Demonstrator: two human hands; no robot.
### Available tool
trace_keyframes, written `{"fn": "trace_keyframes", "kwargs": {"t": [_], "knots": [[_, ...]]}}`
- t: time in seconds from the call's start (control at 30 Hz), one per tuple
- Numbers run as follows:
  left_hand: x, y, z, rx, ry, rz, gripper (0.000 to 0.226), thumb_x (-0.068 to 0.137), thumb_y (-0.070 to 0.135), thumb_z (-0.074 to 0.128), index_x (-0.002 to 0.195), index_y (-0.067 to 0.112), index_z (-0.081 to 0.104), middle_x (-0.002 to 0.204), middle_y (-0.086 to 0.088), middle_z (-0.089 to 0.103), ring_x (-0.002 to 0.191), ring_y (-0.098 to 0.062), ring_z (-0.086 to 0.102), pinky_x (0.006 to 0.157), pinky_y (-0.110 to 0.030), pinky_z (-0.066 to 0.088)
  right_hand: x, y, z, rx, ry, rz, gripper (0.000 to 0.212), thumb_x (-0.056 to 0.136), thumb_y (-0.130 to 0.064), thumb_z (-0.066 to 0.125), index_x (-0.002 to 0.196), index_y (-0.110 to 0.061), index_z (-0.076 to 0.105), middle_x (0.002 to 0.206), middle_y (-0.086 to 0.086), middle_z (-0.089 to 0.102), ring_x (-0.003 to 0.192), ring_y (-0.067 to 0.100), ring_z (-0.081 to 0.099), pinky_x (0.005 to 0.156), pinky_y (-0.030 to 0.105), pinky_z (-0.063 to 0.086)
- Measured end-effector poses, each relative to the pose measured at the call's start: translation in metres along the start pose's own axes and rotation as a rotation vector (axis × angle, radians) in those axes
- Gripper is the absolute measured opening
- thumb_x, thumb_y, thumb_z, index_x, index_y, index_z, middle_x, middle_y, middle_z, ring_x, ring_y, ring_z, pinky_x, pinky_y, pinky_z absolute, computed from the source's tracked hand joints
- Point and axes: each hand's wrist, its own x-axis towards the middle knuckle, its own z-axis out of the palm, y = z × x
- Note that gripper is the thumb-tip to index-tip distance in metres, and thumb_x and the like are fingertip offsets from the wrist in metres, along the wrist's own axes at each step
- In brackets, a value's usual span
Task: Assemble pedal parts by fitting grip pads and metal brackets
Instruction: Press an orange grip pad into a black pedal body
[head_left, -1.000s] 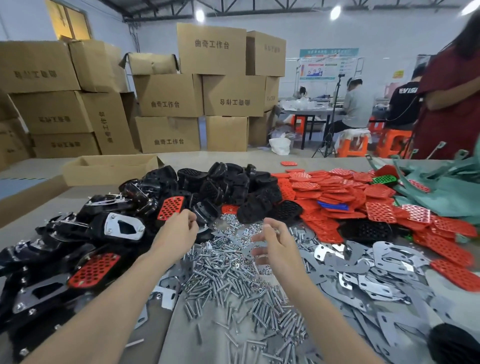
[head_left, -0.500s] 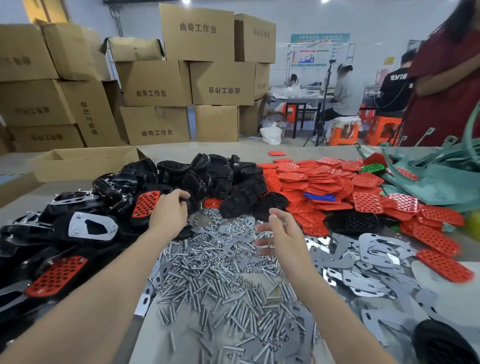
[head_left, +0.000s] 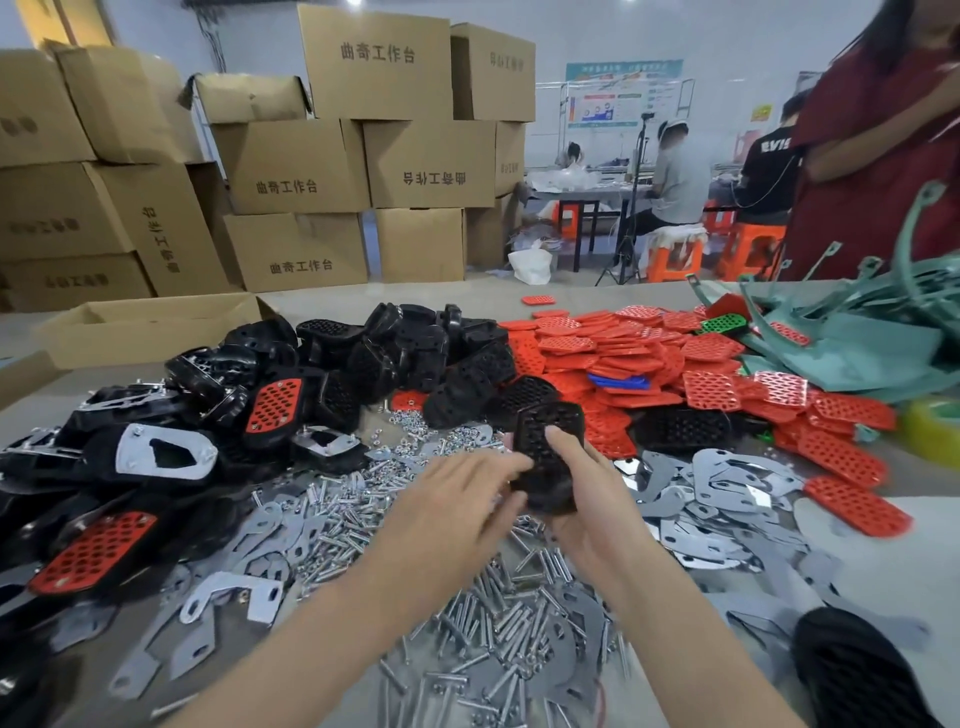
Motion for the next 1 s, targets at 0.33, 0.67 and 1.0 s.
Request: {"fn": "trace_keyframes", "kwargs": {"t": [0.33, 0.67, 1.0], "knots": [[-0.012, -0.04, 0.03, 0.218, -0.441, -0.487, 0.053, 0.104, 0.057, 0.022, 0.144, 0.028, 0.042, 0.145, 0.003, 0.045, 0.134, -0.019, 0.042, 0.112, -0.039, 0.029, -0.01, 0.012, -0.017, 0.101, -0.044, -0.062, 0.04, 0.092, -0.015, 0.07, 0.127, 0.003, 0.064, 0.116, 0.023, 0.075, 0.1, 0.037, 0.075, 0.072, 0.038, 0.063], [0.002, -0.039, 0.045, 0.202, -0.334, -0.549, 0.041, 0.104, 0.053, 0.029, 0.13, 0.033, 0.054, 0.131, 0.01, 0.053, 0.121, -0.015, 0.043, 0.104, -0.037, 0.032, -0.003, 0.011, -0.019, 0.094, -0.023, -0.099, 0.024, 0.102, -0.015, 0.062, 0.12, 0.0, 0.066, 0.114, 0.019, 0.077, 0.098, 0.036, 0.077, 0.069, 0.036, 0.063], [-0.001, -0.043, 0.047, 0.081, -0.224, -0.549, 0.03, 0.106, 0.036, 0.036, 0.133, 0.038, 0.049, 0.129, 0.017, 0.052, 0.122, -0.009, 0.041, 0.105, -0.03, 0.032, 0.006, 0.006, -0.02, 0.223, 0.039, -0.06, 0.027, 0.1, -0.009, 0.063, 0.122, 0.006, 0.061, 0.11, 0.026, 0.076, 0.091, 0.036, 0.077, 0.066, 0.037, 0.063]]}}
